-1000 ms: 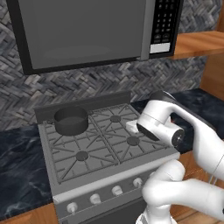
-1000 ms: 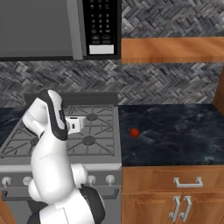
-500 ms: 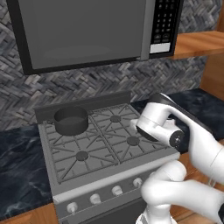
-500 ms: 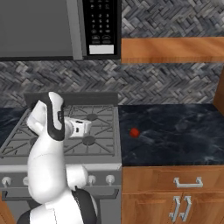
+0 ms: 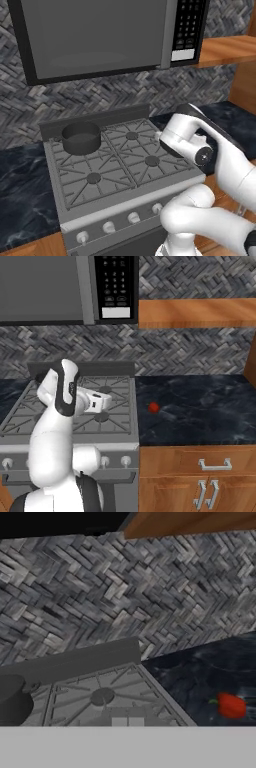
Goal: Turn on the burner for the pot on the stove. Wait thirty seconds for the pot to heat up. Then add the bell pepper to the pot.
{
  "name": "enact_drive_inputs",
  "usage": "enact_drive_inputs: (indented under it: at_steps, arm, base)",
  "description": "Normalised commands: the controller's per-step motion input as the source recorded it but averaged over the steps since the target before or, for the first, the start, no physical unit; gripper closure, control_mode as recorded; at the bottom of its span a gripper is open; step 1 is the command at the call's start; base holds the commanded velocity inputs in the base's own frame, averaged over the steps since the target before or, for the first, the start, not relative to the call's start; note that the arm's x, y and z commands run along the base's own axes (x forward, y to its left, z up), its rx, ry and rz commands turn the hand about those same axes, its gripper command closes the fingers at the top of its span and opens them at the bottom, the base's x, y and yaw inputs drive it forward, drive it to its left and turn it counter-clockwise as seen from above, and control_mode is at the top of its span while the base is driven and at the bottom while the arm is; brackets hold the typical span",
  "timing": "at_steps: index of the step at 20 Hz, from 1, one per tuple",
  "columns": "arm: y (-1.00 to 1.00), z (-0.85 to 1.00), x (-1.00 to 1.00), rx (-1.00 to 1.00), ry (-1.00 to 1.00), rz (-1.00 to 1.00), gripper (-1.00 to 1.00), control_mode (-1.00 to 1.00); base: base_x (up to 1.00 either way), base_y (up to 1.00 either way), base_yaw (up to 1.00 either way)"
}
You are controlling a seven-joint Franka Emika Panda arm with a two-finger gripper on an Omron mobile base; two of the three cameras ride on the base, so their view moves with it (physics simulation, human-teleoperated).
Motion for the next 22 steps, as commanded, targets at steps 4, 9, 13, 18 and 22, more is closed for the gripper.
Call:
enact_drive_inputs:
  at_steps: [4,9,13,18,22]
  arm:
    - [-0.42,0.44,-0.09,0.00,0.00,-0.11,1.00,-1.00]
    - [-0.43,0.56,-0.01,0.03,0.08,-0.33,1.00,-1.00]
    - [-0.19,0.48,-0.08,0.18,0.14,-0.38,1.00,-1.00]
    - [-0.41,0.38,-0.11,0.14,0.19,-0.29,-1.00,-1.00]
    - [-0.68,0.19,-0.23,0.38,0.03,-0.01,-1.00,-1.00]
  base:
    - [0.00,0.00,0.00]
    - [0.00,0.00,0.00]
    - [0.00,0.00,0.00]
    - [0.00,0.00,0.00]
    - [0.00,0.00,0.00]
